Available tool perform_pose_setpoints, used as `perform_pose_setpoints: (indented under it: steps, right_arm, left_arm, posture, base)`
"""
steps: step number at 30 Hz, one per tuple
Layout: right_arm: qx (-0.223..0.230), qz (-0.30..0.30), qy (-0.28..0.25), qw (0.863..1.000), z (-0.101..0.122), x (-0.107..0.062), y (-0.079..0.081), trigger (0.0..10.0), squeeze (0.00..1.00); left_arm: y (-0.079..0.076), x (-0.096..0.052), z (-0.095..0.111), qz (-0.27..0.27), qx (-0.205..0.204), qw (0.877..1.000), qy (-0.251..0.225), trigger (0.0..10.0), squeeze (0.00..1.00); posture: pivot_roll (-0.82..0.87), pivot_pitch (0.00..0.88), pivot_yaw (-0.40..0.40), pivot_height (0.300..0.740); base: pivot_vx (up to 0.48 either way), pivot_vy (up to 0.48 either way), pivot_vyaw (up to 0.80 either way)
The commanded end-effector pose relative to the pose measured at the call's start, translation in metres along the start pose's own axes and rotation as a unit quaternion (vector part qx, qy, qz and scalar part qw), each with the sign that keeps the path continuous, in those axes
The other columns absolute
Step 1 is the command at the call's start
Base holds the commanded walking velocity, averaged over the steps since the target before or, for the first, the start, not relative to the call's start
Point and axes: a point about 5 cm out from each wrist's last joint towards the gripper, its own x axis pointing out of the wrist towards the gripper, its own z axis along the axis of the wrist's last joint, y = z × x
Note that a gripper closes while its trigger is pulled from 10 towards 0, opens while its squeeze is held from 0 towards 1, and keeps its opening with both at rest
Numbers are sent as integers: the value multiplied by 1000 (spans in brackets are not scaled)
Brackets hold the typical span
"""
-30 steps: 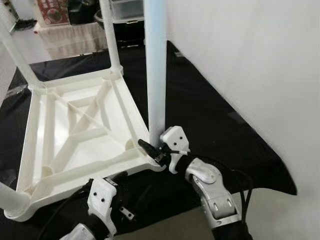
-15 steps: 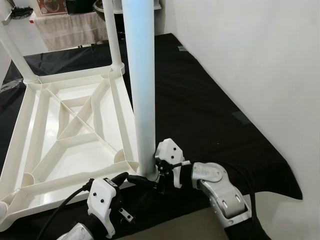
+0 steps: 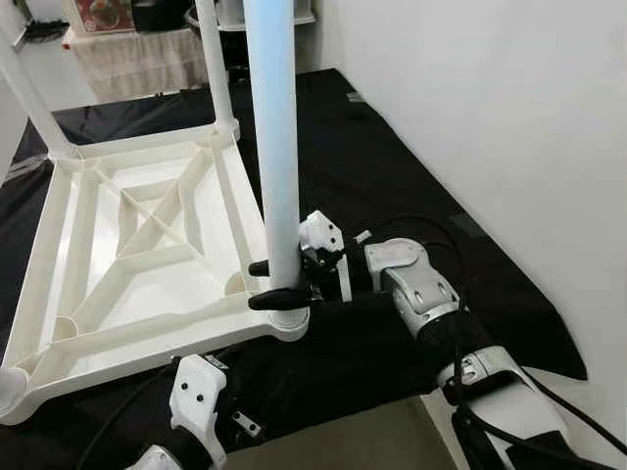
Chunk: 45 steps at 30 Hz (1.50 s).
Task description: Building children table
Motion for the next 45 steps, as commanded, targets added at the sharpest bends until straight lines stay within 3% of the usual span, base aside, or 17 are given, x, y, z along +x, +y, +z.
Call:
perform_pose_setpoints:
  steps: [1, 8, 9, 10, 13, 15, 21, 22, 23, 27, 28, 39, 40, 41, 42, 43, 45]
  right_arm:
    - [17, 6, -2, 1000, -7, -2, 0, 0, 0]
    - [34, -120, 42, 991, -42, -12, 3, 0, 0]
    - [40, -388, 37, 920, -52, -13, -2, 0, 0]
    - [50, -575, 41, 816, -58, -27, 0, 0, 0]
    - [66, -546, 55, 833, -65, -15, 32, 0, 0]
    - [86, -439, 47, 893, -63, 3, 61, 0, 0]
    - [77, -385, 19, 919, -54, 18, 40, 0, 0]
    - [74, -375, 15, 924, -52, 23, 41, 8000, 0]
    - [75, -366, 11, 927, -50, 29, 41, 10000, 0]
    - [95, -361, -2, 928, -44, 42, 45, 10000, 0]
    - [101, -358, -12, 928, -38, 46, 49, 10000, 1000]
    - [115, -331, -82, 933, -15, 49, 39, 10000, 1000]
    - [113, -333, -81, 933, -17, 43, 39, 10000, 784]
    - [112, -335, -80, 932, -19, 39, 38, 10000, 784]
    - [109, -333, -75, 934, -22, 33, 40, 10000, 169]
    - [110, -330, -71, 935, -24, 26, 43, 10000, 0]
    - [111, -328, -69, 936, -26, 22, 45, 10000, 0]
  left_arm:
    - [-2, -2, -2, 1, -1, 1000, 6, 10000, 0]
    - [-3, -2, -2, -2, -3, 1000, 6, 10000, 0]
    - [-3, -3, -2, -1, -2, 1000, 6, 10000, 0]
    - [-2, -4, -2, 0, -2, 1000, 6, 10000, 0]
    - [0, -4, -1, 1, 0, 1000, 6, 10000, 0]
    - [4, -4, -1, 3, 1, 1000, 6, 10000, 0]
    - [6, 5, -1, -15, 17, 1000, 6, 10000, 0]
    - [7, 5, -1, -9, 16, 1000, 5, 10000, 0]
    - [8, 5, -1, -3, 15, 1000, 3, 10000, 0]
    - [10, 5, -1, 3, 16, 1000, 1, 10000, 0]
    - [10, 6, -1, 3, 17, 1000, 1, 10000, 0]
    - [10, 7, 0, -1, 19, 1000, 1, 10000, 0]
    - [12, 7, 1, 5, 22, 1000, -1, 10000, 0]
    - [13, 8, 1, 9, 23, 1000, -2, 10000, 0]
    - [16, 9, 2, 16, 26, 1000, -2, 10000, 0]
    - [19, 11, 2, 26, 30, 999, -4, 10000, 0]
    - [21, 12, 3, 33, 32, 999, -5, 10000, 0]
  posture:
    - [127, 184, -29, 740]
    - [108, 191, -47, 740]
    - [111, 190, -63, 740]
    - [111, 190, -63, 740]
    - [126, 209, -42, 740]
    - [86, 178, -18, 740]
    - [102, 158, -18, 740]
    - [102, 158, -18, 740]
    - [108, 158, -21, 740]
    - [115, 153, -23, 740]
    - [116, 153, -20, 740]
    - [106, 160, -12, 740]
    - [100, 161, -14, 740]
    - [99, 162, -15, 740]
    - [93, 163, -17, 740]
    - [88, 164, -15, 740]
    - [88, 164, -15, 740]
  base:
    - [0, 0, 0]
    - [0, 0, 0]
    - [0, 0, 0]
    - [0, 0, 0]
    - [0, 0, 0]
    - [0, 0, 0]
    - [0, 0, 0]
    - [0, 0, 0]
    - [0, 0, 0]
    - [0, 0, 0]
    - [0, 0, 0]
    - [0, 0, 0]
    - [0, 0, 0]
    - [0, 0, 0]
    - [0, 0, 0]
    - [0, 0, 0]
    - [0, 0, 0]
